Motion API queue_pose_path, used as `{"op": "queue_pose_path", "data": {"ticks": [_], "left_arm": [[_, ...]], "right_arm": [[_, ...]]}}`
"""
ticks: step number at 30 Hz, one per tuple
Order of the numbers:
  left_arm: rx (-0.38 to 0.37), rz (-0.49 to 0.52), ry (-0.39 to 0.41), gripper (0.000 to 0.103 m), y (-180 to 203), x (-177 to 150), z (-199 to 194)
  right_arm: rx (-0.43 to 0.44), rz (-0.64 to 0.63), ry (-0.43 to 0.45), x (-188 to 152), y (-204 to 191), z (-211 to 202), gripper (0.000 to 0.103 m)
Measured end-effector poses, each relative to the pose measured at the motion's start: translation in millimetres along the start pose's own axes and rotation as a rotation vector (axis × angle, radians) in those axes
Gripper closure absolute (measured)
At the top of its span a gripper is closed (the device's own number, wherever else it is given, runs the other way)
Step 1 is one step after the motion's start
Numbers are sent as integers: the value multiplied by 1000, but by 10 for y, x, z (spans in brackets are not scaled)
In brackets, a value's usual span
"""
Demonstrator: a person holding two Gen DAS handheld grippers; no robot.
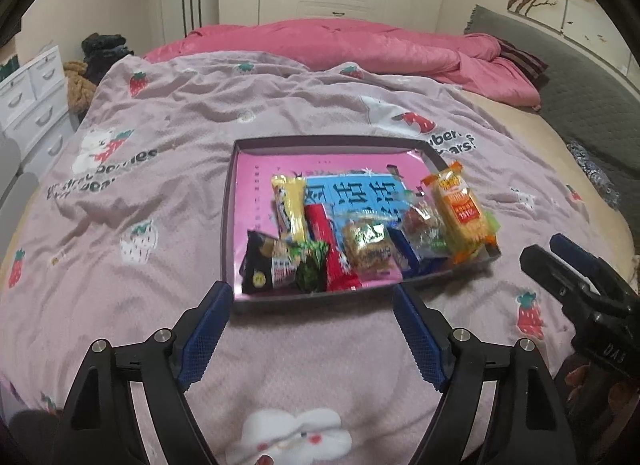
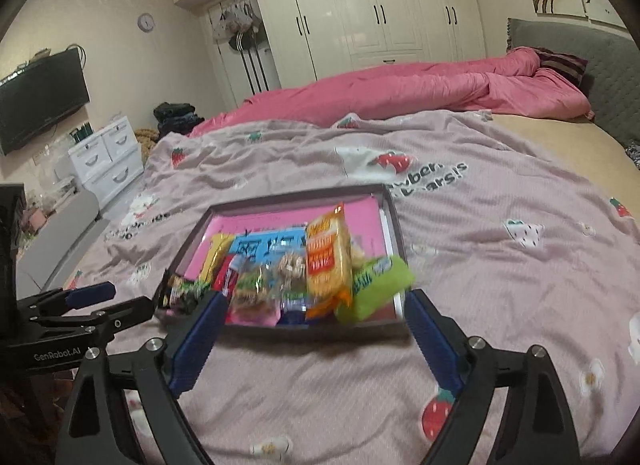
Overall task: Organize snacks
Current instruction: 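Open both tools and withdraw them from the tray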
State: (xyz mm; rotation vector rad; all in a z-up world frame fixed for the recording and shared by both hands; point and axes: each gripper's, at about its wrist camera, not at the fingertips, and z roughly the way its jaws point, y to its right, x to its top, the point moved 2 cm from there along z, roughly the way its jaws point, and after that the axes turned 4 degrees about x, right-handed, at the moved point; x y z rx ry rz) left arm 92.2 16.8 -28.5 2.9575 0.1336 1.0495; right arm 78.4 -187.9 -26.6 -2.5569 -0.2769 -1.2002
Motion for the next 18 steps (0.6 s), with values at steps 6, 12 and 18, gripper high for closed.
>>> {"op": "queue_pose_path", "data": {"ticks": [6,12,18], "left_arm": [[-20,10,-34,20,55,-170,-80],[-19,30,-47,20,117,-299,-172],[-1,27,-37,20,114,-358,-279]], "right_arm": [[-47,-47,2,-68,-101,-131,4],[-37,-13,-29,-179,-163,-265,4],[-62,-16,-35,-229,-210,-317,4]]}}
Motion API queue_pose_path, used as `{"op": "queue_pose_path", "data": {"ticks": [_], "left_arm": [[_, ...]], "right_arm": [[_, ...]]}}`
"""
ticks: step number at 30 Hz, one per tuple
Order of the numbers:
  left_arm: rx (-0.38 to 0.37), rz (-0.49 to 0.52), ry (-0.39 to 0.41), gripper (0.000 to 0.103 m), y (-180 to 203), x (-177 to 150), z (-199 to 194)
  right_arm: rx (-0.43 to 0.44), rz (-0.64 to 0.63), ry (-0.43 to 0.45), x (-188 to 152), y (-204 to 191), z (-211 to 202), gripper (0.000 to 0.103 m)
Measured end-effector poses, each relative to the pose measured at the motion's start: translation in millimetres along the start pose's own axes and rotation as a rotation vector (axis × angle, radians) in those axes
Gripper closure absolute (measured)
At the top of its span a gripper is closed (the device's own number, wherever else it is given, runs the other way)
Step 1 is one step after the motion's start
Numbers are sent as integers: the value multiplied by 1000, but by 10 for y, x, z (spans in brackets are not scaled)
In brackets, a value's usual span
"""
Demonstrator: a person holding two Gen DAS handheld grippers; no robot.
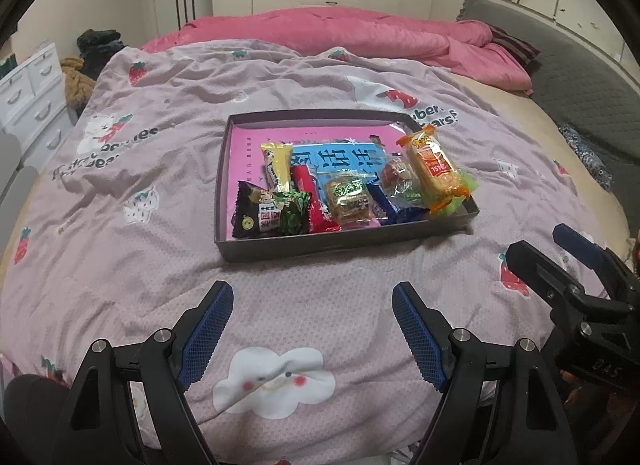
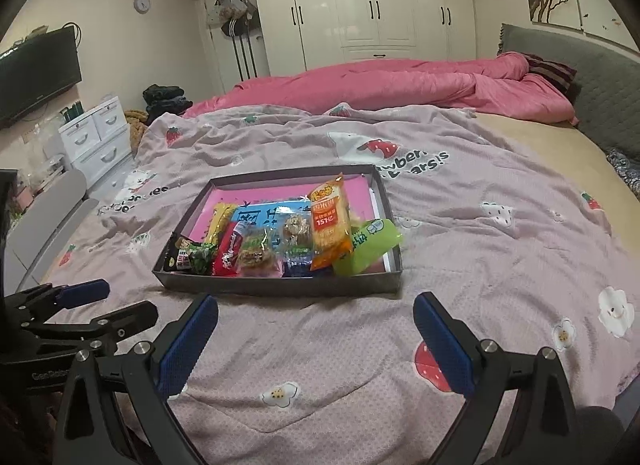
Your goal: Organize snacks
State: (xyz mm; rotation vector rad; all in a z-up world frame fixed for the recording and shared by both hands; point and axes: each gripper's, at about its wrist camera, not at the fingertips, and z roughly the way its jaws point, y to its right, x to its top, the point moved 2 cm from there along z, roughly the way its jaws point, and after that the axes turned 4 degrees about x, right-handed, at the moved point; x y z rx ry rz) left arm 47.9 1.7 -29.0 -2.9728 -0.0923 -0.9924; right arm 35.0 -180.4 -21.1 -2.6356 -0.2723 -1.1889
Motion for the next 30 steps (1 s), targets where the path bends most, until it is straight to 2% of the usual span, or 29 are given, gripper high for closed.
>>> {"op": "queue_pose_path", "data": {"ticks": [5,14,30], "left_arm": [[14,5,-21,20,12,-60,15],[19,11,-35,20,31,-89,55],[17,-6,-57,20,11,-91,123]], "right_arm": [[-25,14,-11,-57,15,-12,4],[-12,12,-52,-95,16,89,4],[-6,-11,-61,-102,-33,107,4]]}}
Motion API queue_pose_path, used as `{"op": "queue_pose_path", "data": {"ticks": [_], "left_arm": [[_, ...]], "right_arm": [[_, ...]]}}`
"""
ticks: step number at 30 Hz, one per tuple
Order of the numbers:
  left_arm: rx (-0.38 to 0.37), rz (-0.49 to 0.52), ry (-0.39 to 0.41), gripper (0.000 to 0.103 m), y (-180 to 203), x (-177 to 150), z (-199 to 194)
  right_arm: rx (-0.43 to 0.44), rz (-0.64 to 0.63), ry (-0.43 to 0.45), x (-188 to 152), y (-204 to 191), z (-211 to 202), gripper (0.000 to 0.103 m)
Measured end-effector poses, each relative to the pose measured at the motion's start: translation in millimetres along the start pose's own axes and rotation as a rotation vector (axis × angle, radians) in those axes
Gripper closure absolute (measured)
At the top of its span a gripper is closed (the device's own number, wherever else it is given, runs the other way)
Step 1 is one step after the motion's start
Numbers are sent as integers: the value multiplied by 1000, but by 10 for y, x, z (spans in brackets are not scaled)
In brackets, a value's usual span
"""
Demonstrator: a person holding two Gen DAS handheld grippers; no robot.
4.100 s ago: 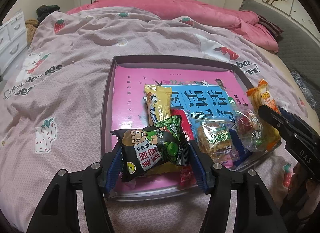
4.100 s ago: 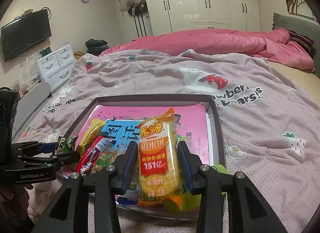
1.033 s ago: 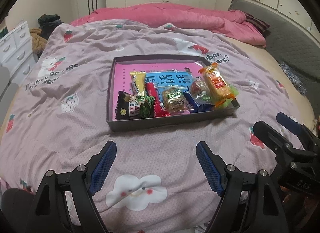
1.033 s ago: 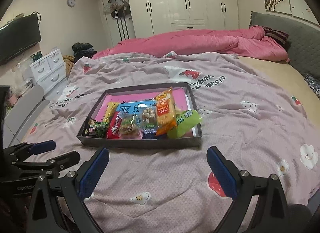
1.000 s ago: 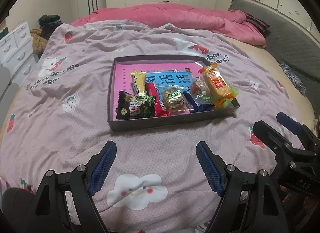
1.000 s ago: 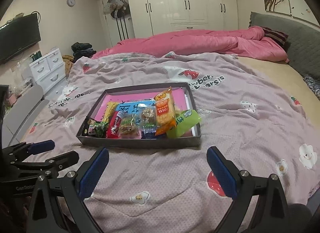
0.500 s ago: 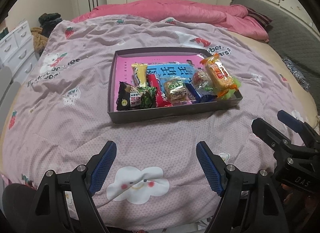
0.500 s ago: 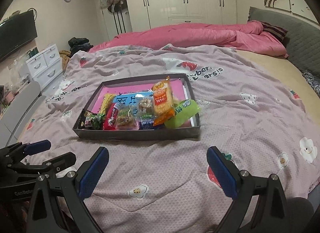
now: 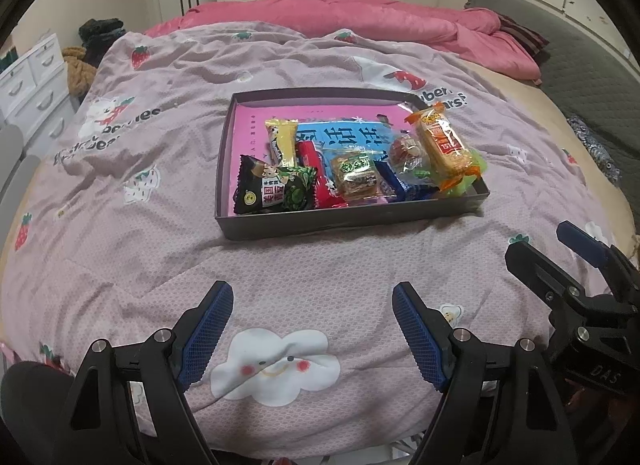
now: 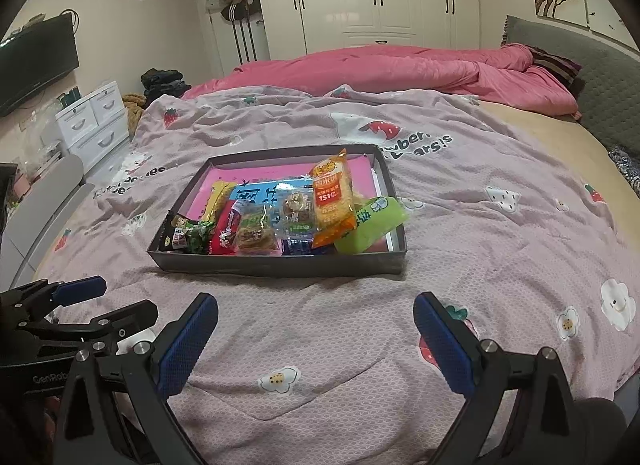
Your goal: Organize snacks
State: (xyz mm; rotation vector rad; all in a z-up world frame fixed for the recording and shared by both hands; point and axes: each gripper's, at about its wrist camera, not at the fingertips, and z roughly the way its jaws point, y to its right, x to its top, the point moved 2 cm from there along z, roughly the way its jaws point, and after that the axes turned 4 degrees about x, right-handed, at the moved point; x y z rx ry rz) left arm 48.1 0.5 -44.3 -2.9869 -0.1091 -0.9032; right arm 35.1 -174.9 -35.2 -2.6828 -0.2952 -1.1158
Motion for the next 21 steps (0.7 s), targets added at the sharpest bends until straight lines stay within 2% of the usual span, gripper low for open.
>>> {"op": "queue_pose_path", "data": {"ticks": [21], "left_arm": [[7,-2,-6,20,7,1,10]], "right_arm": [[-6,-12,-9,-15,-16,14,4]]}}
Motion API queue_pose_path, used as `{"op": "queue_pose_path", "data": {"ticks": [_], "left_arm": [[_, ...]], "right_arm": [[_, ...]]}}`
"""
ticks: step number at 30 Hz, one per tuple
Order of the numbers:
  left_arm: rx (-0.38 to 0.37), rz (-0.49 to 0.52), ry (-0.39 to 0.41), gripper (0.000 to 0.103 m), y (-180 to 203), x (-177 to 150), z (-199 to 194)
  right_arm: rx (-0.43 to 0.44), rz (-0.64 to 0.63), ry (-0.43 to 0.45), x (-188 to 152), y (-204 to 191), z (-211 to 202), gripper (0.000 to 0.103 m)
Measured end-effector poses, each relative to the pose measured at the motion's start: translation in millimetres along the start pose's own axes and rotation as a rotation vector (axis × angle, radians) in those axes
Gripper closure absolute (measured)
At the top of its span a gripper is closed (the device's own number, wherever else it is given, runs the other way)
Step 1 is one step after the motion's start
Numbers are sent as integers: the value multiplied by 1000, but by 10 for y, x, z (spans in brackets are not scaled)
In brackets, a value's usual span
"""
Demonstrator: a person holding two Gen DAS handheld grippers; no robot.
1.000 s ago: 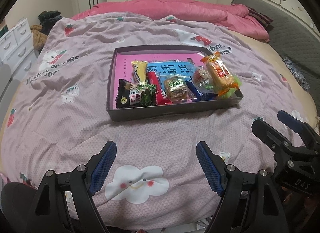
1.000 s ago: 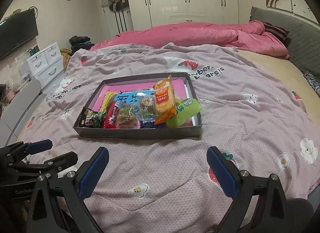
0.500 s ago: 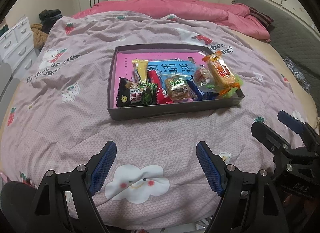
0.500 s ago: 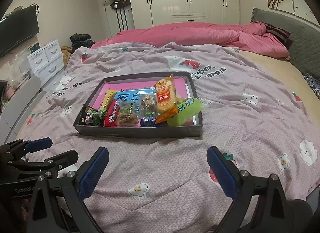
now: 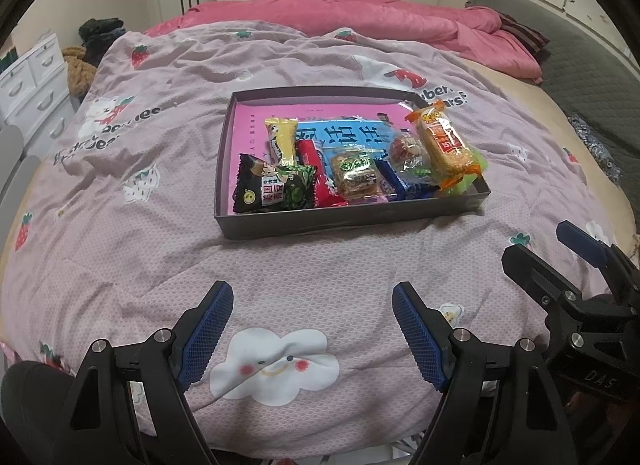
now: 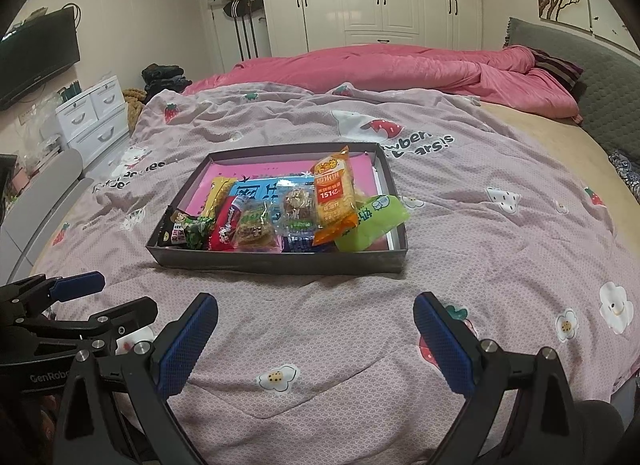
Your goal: Organize snacks
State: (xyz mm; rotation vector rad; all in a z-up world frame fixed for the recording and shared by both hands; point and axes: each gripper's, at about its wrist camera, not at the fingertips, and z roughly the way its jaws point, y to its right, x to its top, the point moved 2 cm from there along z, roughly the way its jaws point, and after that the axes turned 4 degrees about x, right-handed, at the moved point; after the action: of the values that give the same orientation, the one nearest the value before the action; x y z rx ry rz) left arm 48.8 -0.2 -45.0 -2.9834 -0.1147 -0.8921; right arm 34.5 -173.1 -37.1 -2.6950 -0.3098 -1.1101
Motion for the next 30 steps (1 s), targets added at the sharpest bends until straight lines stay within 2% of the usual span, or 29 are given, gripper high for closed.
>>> {"op": "queue_pose_path", "data": {"ticks": [30], "left_arm": [[40,-10,-5,20,-28,21,14]], "right_arm": [[-9,-1,-7,-4,42,54,4]]}}
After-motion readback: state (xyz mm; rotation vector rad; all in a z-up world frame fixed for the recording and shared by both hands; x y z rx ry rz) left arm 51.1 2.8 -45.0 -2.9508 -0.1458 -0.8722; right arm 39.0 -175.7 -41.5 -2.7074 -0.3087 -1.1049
